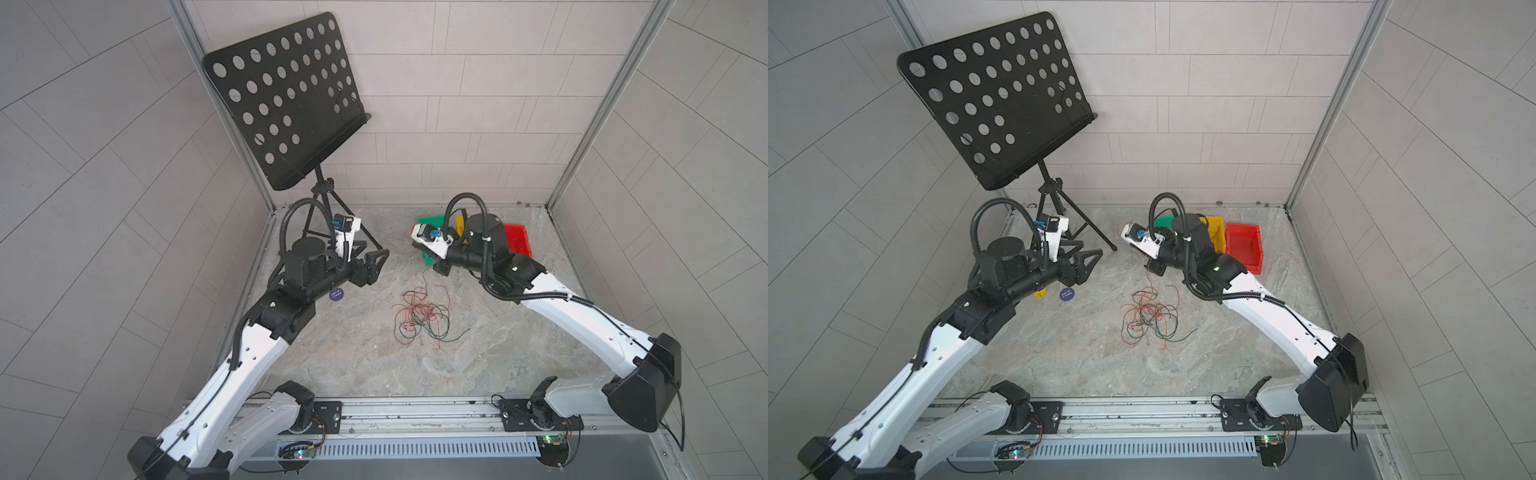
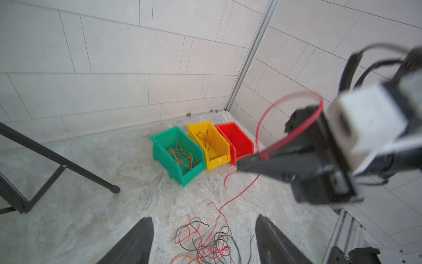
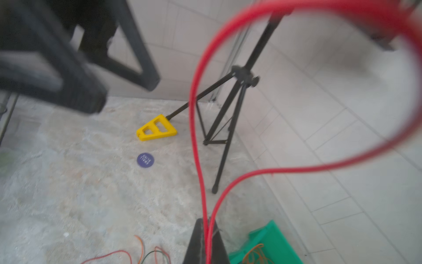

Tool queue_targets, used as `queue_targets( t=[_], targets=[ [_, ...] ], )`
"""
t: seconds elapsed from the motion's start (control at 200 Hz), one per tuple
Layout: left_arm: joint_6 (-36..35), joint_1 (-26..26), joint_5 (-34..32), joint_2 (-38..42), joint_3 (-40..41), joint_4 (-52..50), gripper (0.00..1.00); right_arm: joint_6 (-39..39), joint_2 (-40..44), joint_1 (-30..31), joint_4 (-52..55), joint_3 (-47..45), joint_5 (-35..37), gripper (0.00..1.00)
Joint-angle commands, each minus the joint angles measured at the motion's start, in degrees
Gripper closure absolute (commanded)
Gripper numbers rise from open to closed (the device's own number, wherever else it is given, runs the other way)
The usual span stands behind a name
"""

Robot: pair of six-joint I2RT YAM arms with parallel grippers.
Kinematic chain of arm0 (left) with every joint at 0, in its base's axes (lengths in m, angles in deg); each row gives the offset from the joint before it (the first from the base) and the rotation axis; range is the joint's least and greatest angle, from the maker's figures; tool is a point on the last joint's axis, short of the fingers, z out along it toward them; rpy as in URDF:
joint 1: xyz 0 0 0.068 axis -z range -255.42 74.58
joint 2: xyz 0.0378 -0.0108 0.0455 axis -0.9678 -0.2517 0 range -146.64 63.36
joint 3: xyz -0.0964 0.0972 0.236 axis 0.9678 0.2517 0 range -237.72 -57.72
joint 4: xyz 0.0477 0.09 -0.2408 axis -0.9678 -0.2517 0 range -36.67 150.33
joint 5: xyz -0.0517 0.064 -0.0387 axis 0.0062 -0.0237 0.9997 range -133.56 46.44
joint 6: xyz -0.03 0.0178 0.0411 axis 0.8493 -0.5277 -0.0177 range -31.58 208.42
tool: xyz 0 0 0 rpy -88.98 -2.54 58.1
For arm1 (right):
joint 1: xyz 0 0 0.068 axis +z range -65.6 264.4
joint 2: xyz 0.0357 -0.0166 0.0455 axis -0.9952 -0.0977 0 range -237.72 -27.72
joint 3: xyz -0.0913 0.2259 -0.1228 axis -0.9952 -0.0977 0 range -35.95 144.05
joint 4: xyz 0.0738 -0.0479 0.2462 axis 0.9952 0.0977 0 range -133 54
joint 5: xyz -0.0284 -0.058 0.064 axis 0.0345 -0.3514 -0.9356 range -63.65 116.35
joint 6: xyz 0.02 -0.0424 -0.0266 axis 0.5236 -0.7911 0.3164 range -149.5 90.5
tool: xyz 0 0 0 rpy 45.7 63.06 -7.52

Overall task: Untangle and sort cables by color
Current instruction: Untie the cable.

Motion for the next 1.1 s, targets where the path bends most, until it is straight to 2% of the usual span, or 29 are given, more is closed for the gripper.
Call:
queue_targets(
  t=[0.0, 0.145, 0.28, 0.395, 0.53, 0.766, 0.846, 0.906, 0.946, 1.096],
  targets=[
    [0.9, -0.1, -0.8, 3.0, 5.9, 9.2, 0.15, 4.6, 2.5, -1.5, 5.3, 7.0, 2.6, 1.00],
    [4.1, 0.1, 4.8, 1.1, 13.7, 20.8, 0.12, 7.7, 3.0, -1.9, 7.6, 13.7, 2.2, 1.00],
    [7.7, 2.7, 9.6, -7.4, 16.8, 34.3, 0.11, 9.9, 2.8, -1.9, 7.8, 16.1, 1.8, 1.00],
    [5.2, 8.0, 8.5, -15.8, 15.0, 38.4, 0.08, 10.5, 3.2, -1.9, 8.0, 16.3, 2.4, 1.00],
    [3.4, 12.0, 7.5, -25.9, 11.5, 40.3, 0.07, 10.6, 3.8, -2.0, 8.8, 16.5, 3.8, 1.00],
    [2.9, 14.5, 3.0, -39.5, 6.3, 43.1, 0.07, 11.6, 6.4, -2.6, 9.5, 15.5, 3.3, 1.00],
    [3.6, 14.5, 2.0, -43.4, 4.3, 44.1, 0.10, 12.0, 7.7, -3.0, 9.6, 14.7, 3.0, 1.00],
    [4.1, 14.5, 2.5, -45.6, 3.1, 44.7, 0.18, 12.3, 8.7, -3.4, 9.6, 13.8, 2.7, 1.00],
    [4.6, 14.5, 3.4, -46.8, 2.3, 45.1, 0.29, 12.6, 9.3, -3.7, 9.7, 13.3, 2.6, 1.00],
    [5.0, 14.1, 5.6, -46.7, 3.1, 47.0, 0.82, 14.1, 12.5, -7.9, 10.2, 10.1, 2.9, 1.00]
  ],
)
